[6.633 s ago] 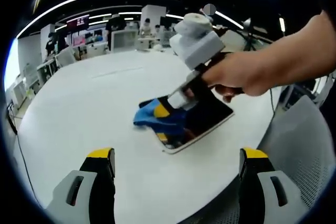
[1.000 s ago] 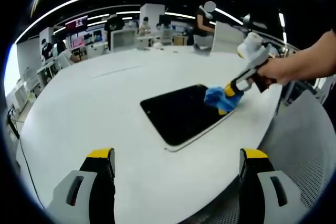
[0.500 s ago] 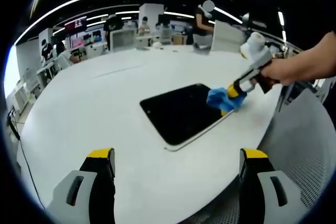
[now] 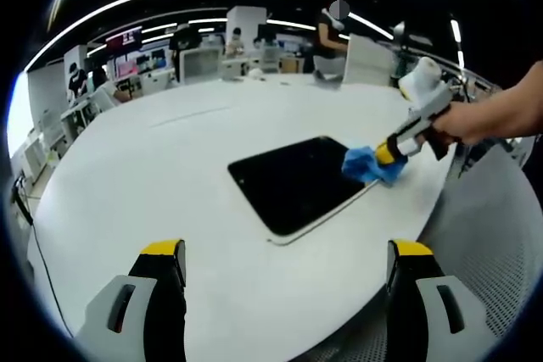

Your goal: Wipe the mirror surface with the cleaning cloth until all visible marks leave the cleaned area.

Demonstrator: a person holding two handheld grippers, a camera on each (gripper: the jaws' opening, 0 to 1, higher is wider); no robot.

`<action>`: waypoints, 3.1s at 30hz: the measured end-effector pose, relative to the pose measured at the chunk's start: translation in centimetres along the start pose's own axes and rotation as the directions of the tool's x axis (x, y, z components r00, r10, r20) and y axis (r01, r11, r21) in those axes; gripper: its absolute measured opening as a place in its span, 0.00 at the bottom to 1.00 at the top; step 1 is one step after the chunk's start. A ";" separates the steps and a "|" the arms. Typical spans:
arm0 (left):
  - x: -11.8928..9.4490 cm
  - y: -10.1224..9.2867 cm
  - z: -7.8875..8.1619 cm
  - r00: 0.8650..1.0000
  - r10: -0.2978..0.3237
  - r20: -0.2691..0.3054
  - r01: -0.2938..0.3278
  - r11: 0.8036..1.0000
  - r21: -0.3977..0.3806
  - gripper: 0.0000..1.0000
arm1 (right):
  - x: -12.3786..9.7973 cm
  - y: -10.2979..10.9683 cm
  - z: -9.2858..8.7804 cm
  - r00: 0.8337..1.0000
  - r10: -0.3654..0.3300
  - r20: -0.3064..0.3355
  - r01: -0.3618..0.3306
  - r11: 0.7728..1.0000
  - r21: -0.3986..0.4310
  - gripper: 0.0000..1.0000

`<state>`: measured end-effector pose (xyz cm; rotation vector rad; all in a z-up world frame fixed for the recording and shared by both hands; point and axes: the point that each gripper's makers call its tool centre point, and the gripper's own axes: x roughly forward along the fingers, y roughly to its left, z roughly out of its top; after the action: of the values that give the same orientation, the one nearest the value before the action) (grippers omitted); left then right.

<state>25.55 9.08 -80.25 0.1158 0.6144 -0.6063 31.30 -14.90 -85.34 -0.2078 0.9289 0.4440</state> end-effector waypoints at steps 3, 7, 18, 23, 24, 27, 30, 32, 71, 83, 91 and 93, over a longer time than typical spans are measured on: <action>0.0 0.0 0.0 1.000 0.000 0.000 0.000 1.000 -0.001 0.99 | 0.1 -0.1 0.0 1.000 -0.001 -0.003 0.001 1.000 0.007 0.01; 0.0 0.1 0.0 1.000 0.003 0.002 -0.003 1.000 -0.003 0.99 | 0.1 0.0 -0.1 1.000 -0.005 -0.009 0.005 1.000 0.000 0.01; 0.0 0.2 0.0 1.000 0.007 0.005 -0.007 1.000 -0.006 0.99 | 0.1 0.2 0.1 1.000 -0.011 -0.024 0.011 1.000 0.012 0.01; 0.0 0.1 0.1 1.000 0.007 0.006 -0.007 1.000 -0.006 0.99 | 0.3 0.9 0.3 1.000 -0.011 -0.019 0.011 1.000 0.008 0.01; 0.0 0.1 0.1 1.000 0.007 0.005 -0.007 1.000 -0.008 0.99 | 0.4 1.0 0.4 1.000 -0.011 -0.019 0.011 1.000 0.009 0.01; 0.0 0.1 0.0 1.000 0.006 0.004 -0.006 1.000 -0.007 0.99 | 0.5 1.4 0.6 1.000 -0.009 -0.016 0.009 1.000 0.005 0.01; 0.0 0.1 0.0 1.000 0.004 0.002 -0.004 1.000 -0.007 0.99 | 0.6 1.6 0.7 1.000 -0.007 -0.014 0.007 1.000 0.002 0.01; 0.0 0.1 0.0 1.000 0.004 0.004 -0.004 1.000 -0.007 0.99 | 0.7 1.7 0.8 1.000 -0.007 -0.014 0.007 1.000 0.003 0.01; 0.1 -0.1 0.0 1.000 -0.007 0.005 0.007 1.000 0.000 0.99 | 1.9 6.2 2.3 0.999 0.038 -0.008 -0.039 0.998 -0.043 0.01; 0.0 -0.2 0.1 1.000 -0.011 0.003 0.011 1.000 -0.005 0.99 | 2.2 7.5 2.8 0.999 0.054 0.001 -0.053 0.996 -0.075 0.01; 0.0 -0.3 0.0 1.000 -0.016 -0.002 0.016 1.000 0.003 0.99 | 2.4 8.4 3.1 0.997 0.077 0.011 -0.076 0.994 -0.081 0.01; 0.0 -0.3 0.0 1.000 -0.016 -0.002 0.016 1.000 0.004 0.99 | 2.5 8.7 3.2 0.997 0.080 0.013 -0.079 0.993 -0.086 0.01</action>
<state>25.37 8.80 -80.23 0.1154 0.6163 -0.6229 31.01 -5.29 -85.37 -0.2455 0.9048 0.5593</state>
